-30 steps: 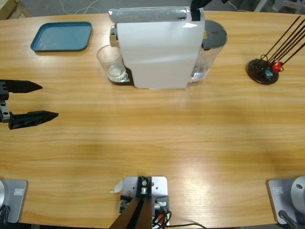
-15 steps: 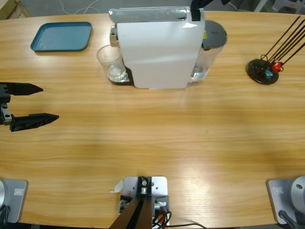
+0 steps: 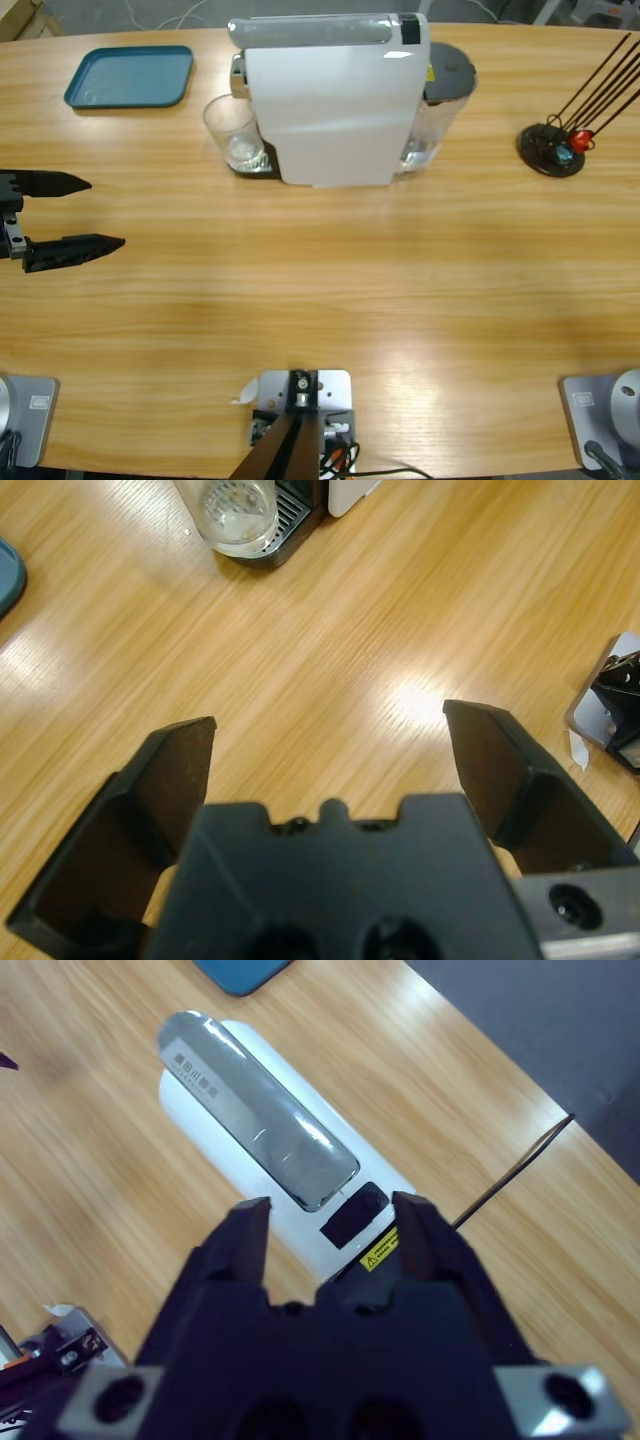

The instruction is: Pour coffee

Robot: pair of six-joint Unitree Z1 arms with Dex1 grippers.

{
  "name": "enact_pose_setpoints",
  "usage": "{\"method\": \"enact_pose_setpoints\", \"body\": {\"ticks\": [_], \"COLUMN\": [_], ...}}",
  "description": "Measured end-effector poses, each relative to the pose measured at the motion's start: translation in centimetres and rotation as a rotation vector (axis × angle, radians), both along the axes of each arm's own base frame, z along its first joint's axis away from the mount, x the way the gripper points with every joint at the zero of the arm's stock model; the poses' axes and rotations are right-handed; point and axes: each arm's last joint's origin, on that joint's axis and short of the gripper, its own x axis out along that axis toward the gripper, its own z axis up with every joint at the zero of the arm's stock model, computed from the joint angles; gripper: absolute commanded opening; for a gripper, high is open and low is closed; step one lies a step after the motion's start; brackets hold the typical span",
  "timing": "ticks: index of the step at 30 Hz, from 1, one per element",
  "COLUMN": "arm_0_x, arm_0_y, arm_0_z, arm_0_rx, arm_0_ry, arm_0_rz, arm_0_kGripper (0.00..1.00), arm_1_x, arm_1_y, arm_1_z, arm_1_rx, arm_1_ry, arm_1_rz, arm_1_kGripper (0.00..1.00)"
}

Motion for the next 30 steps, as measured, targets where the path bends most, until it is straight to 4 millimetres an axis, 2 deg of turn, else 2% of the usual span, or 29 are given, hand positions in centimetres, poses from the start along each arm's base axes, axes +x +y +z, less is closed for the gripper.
{"method": "enact_pose_setpoints", "body": {"ticks": [13,30], "arm_0_x": [0.0,-0.1], "arm_0_y": [0.0,0.0], "arm_0_z": [-0.1,-0.1], "arm_0_rx": [0.002,-0.002], "arm_0_ry": [0.003,0.006], "arm_0_rz": [0.0,0.004], "arm_0_kGripper": [1.0,1.0], "arm_1_x": [0.1,1.0], "arm_1_y": [0.0,0.4], "arm_1_z": [-0.5,-2.1], "arm_1_rx": [-0.02,-0.077], "arm_1_ry": [0.007,0.03], "arm_1_rz": [-0.014,-0.072], "arm_1_kGripper": [1.0,1.0]}}
